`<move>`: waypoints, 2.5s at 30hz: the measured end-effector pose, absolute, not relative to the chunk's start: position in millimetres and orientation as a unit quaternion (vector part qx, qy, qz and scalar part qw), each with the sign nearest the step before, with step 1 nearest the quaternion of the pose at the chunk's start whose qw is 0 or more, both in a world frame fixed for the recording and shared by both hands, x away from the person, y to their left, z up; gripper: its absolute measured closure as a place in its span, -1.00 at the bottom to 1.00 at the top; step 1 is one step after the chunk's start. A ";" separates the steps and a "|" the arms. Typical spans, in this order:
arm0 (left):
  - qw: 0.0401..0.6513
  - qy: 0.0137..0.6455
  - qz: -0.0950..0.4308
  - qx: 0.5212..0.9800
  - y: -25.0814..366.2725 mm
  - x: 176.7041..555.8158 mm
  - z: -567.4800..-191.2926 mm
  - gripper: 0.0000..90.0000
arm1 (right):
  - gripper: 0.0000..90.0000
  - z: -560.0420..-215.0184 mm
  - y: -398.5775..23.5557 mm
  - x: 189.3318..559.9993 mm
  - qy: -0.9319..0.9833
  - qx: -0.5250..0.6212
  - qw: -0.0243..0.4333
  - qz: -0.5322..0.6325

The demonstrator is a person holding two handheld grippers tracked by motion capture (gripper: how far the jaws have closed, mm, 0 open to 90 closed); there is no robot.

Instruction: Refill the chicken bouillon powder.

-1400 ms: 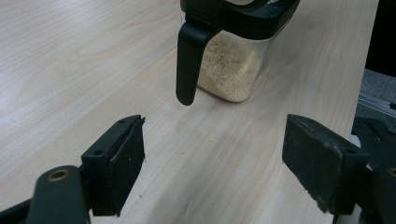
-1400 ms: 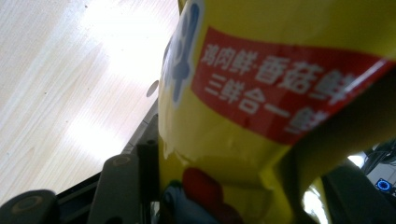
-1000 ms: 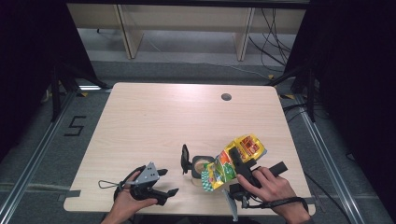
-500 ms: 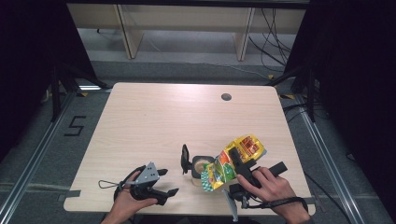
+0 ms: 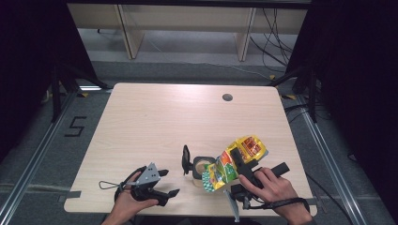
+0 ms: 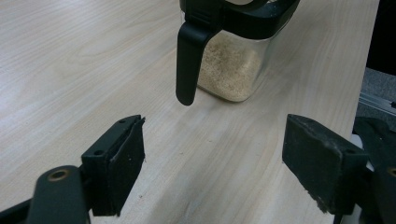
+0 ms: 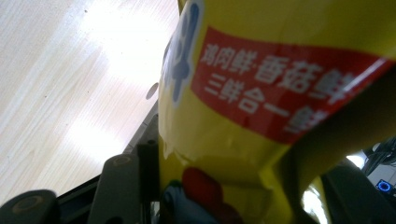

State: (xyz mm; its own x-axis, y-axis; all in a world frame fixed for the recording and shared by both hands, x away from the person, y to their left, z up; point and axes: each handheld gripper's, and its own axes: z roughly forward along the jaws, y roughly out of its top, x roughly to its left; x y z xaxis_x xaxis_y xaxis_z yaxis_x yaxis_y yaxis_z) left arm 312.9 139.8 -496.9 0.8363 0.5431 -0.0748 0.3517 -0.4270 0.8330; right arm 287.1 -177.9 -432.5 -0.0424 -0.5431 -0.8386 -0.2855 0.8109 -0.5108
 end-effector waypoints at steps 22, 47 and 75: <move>0.469 0.270 0.101 0.835 139.5 312.8 -497.3 -0.54 | 0.08 -432.7 -177.9 287.1 0.715 -0.290 0.628 -0.101; 0.455 0.260 0.112 0.844 141.0 313.7 -495.9 -0.54 | 0.08 -432.6 -178.3 287.3 0.717 -0.289 0.626 -0.103; 0.462 0.264 0.108 0.840 140.1 313.1 -496.5 -0.54 | 0.09 -430.2 -179.1 288.5 0.728 -0.289 0.613 -0.103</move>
State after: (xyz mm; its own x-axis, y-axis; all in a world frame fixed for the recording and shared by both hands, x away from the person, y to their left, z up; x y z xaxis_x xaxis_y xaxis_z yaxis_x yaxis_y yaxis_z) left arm 313.1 140.1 -496.5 0.8373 0.5432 -0.0618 0.3427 -0.4334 0.8335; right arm 288.5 -179.1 -430.2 -0.0820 -0.5472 -0.8330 -0.2946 0.8117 -0.5043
